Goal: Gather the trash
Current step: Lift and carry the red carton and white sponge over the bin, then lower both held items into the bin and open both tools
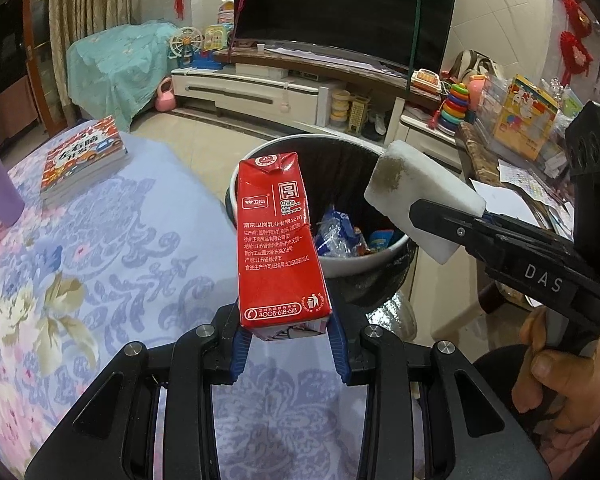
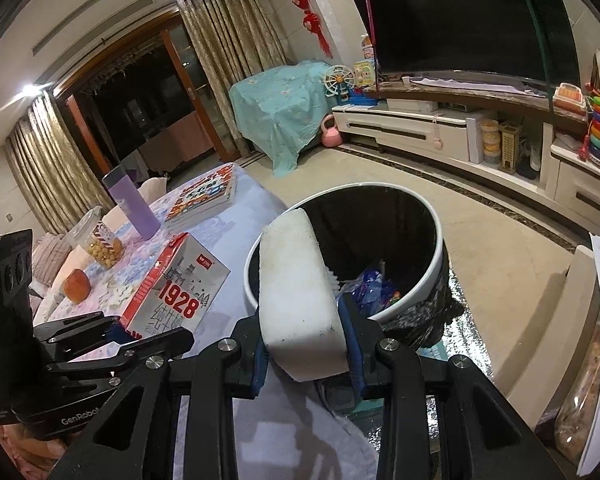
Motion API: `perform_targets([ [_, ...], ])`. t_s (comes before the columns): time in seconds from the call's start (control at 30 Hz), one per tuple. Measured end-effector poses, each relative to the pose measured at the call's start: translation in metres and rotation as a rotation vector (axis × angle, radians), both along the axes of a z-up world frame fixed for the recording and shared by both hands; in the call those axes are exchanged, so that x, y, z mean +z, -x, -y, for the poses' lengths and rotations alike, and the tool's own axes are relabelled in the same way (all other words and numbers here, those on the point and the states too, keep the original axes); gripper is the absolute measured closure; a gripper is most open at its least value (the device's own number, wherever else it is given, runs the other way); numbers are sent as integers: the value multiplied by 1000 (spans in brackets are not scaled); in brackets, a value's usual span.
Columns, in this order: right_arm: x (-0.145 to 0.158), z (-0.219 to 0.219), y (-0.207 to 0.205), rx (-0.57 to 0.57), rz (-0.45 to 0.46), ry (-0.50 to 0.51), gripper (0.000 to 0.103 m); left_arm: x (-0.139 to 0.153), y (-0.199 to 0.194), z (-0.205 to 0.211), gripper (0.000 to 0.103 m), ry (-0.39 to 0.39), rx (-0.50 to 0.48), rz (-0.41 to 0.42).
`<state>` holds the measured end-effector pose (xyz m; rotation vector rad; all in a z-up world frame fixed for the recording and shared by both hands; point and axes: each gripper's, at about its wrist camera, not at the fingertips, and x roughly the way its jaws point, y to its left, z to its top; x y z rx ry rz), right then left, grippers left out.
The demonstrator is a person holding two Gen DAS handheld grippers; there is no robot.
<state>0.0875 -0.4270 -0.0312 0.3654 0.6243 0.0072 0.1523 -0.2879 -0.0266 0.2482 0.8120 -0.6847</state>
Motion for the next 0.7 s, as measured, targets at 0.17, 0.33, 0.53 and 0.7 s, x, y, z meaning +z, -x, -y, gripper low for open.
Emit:
perform_targets([
  [0.17,2,6,-7,-4,-2,6,71,2,-7,8,71,-8,-7,5],
  [0.33,1,13,-16,-9,-14,11,71,5,-16,19,71,-7,-16,0],
  [0.53,2,19,-28,-9,-32,32,71,5,-26,31,71,-15,-28,1],
  [0.7,1,23,-38,-12,-45,41,71,4,-35,39,71,-18,-33,-13],
])
